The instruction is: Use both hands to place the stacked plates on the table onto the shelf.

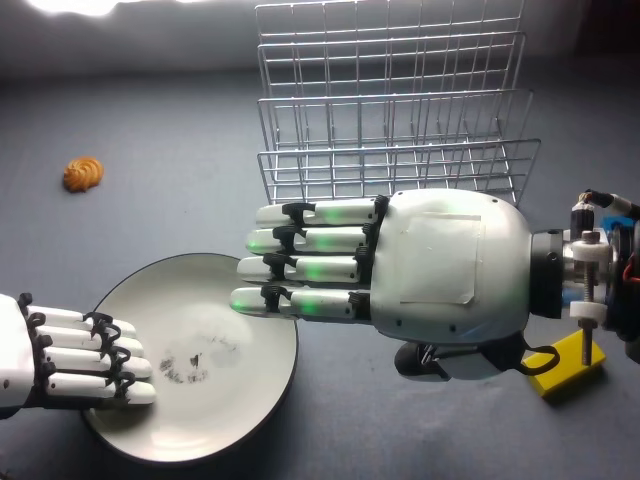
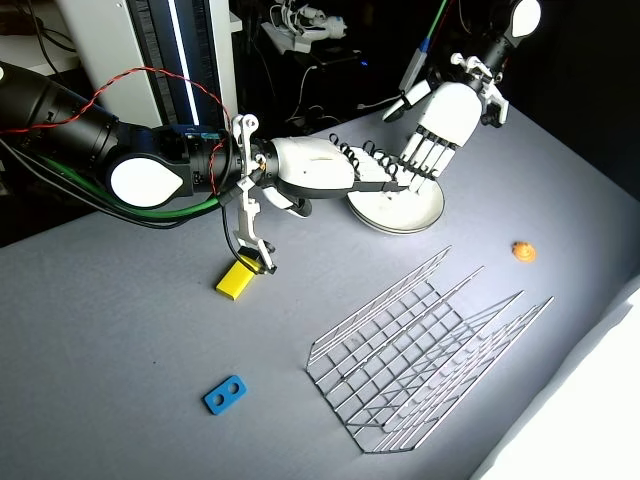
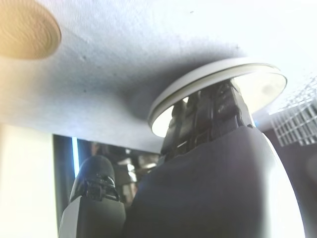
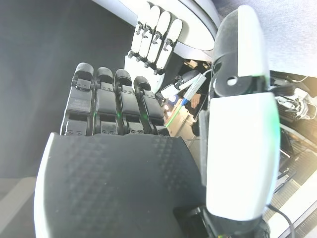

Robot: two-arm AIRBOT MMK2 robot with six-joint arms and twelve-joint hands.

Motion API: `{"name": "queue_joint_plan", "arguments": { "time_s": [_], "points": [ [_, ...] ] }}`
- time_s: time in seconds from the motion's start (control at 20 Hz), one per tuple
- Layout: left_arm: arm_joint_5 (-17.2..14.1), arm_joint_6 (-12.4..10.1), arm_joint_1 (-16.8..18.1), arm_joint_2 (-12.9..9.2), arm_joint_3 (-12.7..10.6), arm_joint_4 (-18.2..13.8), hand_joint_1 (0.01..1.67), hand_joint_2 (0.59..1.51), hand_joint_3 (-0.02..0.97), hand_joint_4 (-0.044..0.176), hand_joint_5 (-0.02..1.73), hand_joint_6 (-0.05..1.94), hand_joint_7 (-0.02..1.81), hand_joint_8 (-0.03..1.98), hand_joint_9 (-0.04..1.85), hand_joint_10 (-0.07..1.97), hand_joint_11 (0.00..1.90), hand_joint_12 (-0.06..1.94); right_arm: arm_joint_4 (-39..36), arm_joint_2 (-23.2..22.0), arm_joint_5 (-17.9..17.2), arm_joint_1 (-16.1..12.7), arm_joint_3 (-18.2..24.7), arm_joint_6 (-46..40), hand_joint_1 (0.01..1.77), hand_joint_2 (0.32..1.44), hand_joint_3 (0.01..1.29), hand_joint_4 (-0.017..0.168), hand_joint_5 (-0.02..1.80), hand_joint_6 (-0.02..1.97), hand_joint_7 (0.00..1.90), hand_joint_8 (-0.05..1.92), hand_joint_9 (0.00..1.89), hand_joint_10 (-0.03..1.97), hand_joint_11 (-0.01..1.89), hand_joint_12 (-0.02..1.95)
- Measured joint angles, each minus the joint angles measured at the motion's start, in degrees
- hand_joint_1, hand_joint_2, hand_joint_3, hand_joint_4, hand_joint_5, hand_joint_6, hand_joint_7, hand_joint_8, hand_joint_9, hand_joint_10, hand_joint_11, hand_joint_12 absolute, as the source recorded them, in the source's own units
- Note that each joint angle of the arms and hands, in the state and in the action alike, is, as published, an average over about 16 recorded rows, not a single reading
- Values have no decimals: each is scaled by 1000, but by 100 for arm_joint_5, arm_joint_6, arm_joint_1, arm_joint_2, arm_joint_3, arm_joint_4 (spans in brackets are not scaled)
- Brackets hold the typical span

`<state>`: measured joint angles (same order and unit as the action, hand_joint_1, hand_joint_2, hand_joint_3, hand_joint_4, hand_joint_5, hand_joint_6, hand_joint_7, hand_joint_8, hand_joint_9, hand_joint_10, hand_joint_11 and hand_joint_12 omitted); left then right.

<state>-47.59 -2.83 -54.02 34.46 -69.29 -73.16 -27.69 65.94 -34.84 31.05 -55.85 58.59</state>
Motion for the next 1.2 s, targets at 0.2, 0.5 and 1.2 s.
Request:
{"name": "queue_joint_plan", "arguments": {
  "time_s": [0.2,0.5,1.2],
  "points": [
    [153,-5,-36,-25,256,193,21,1180,9,0,23,6,-6,-10,-12,-10,14,-28,0,15,0,0,-18,12,1095,929,15,1,21,11,22,19,12,4,21,7],
    [382,-15,-47,-22,614,524,21,1183,10,-1,23,2,-10,-19,-14,-19,15,-12,-1,121,0,0,-93,67,1099,923,15,1,20,12,21,19,13,4,21,8],
    [723,-26,75,121,962,1047,21,1183,9,0,18,0,-13,-23,-10,-15,15,18,69,834,0,1,-618,323,1156,942,15,1,21,10,22,20,13,3,21,7]
  ]
}}
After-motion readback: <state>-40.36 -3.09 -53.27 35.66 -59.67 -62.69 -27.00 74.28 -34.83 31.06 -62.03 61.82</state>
